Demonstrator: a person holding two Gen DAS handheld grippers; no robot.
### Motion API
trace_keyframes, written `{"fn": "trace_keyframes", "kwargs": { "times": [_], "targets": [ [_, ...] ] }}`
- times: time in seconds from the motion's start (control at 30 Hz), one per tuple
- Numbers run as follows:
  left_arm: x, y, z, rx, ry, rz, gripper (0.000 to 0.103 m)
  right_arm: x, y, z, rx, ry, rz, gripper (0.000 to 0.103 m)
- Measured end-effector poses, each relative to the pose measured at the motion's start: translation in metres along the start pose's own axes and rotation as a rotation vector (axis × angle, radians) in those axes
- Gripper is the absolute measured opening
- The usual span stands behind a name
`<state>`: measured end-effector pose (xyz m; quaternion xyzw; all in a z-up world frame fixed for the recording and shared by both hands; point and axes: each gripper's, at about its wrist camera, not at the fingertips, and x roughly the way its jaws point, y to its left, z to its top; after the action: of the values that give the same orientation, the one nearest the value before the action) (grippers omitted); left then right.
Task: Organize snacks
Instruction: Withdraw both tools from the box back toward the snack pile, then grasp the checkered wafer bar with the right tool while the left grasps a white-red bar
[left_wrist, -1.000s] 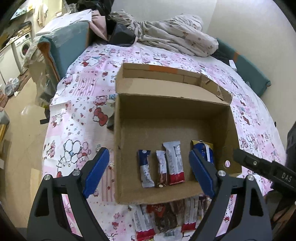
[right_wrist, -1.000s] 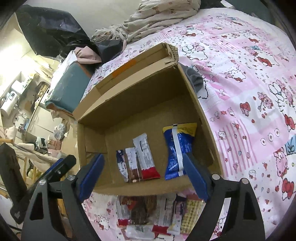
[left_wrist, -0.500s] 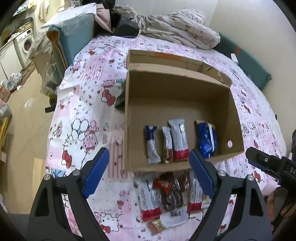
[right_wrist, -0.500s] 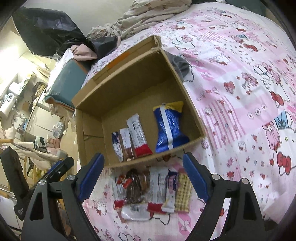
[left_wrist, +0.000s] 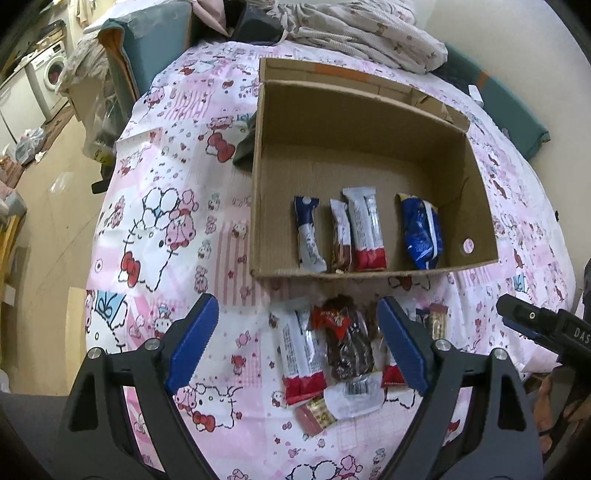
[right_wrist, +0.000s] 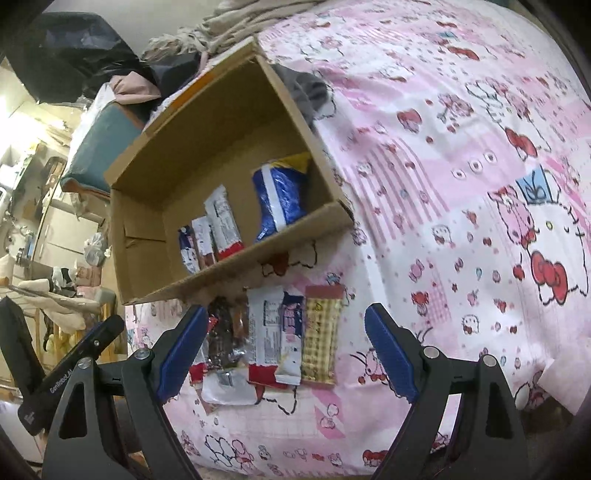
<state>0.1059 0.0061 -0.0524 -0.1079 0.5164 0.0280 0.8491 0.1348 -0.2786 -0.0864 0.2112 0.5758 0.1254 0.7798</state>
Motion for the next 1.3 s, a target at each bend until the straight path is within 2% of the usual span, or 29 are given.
{"fn": "trace_keyframes", "kwargs": {
  "times": [0.17, 0.33, 0.5, 0.67, 0.83, 0.93, 1.03, 1.13, 1.17, 1.2, 1.23, 1.3],
  "targets": [
    [0.006, 0.006, -0.006, -0.028, 0.027, 0.014, 0.085, 0.019, -0.009, -0.004, -0.010, 0.069, -0.068, 0.087],
    [0.012, 0.011, -0.006, -0.050, 0.044, 0.025, 0.084, 0.032, -0.018, -0.005, 0.019, 0.117, -0.068, 0.075],
    [0.016, 0.014, -0.006, -0.062, 0.052, 0.033, 0.084, 0.043, -0.022, -0.007, 0.017, 0.163, -0.084, 0.058],
    [0.014, 0.019, -0.004, -0.073, 0.041, 0.049, 0.083, 0.039, -0.031, -0.005, 0.059, 0.143, -0.087, 0.056],
    [0.013, 0.027, -0.002, -0.115, 0.040, 0.052, 0.080, 0.048, -0.026, -0.008, 0.031, 0.183, -0.089, 0.055],
    [0.014, 0.029, -0.001, -0.128, 0.048, 0.053, 0.078, 0.058, -0.020, -0.008, -0.002, 0.200, -0.123, 0.053],
    [0.014, 0.030, -0.002, -0.136, 0.052, 0.048, 0.078, 0.076, -0.012, -0.006, -0.022, 0.227, -0.154, 0.047],
    [0.014, 0.029, -0.002, -0.129, 0.053, 0.048, 0.078, 0.098, 0.002, -0.008, -0.101, 0.266, -0.234, 0.045],
    [0.014, 0.030, -0.002, -0.125, 0.054, 0.051, 0.078, 0.102, 0.006, -0.010, -0.134, 0.268, -0.266, 0.040],
    [0.015, 0.030, -0.003, -0.122, 0.054, 0.055, 0.077, 0.104, 0.010, -0.012, -0.170, 0.268, -0.308, 0.030],
    [0.016, 0.032, -0.003, -0.121, 0.057, 0.064, 0.075, 0.104, 0.012, -0.013, -0.194, 0.257, -0.339, 0.029],
    [0.021, 0.037, -0.005, -0.134, 0.077, 0.071, 0.073, 0.100, 0.013, -0.013, -0.197, 0.246, -0.328, 0.029]
  ]
}}
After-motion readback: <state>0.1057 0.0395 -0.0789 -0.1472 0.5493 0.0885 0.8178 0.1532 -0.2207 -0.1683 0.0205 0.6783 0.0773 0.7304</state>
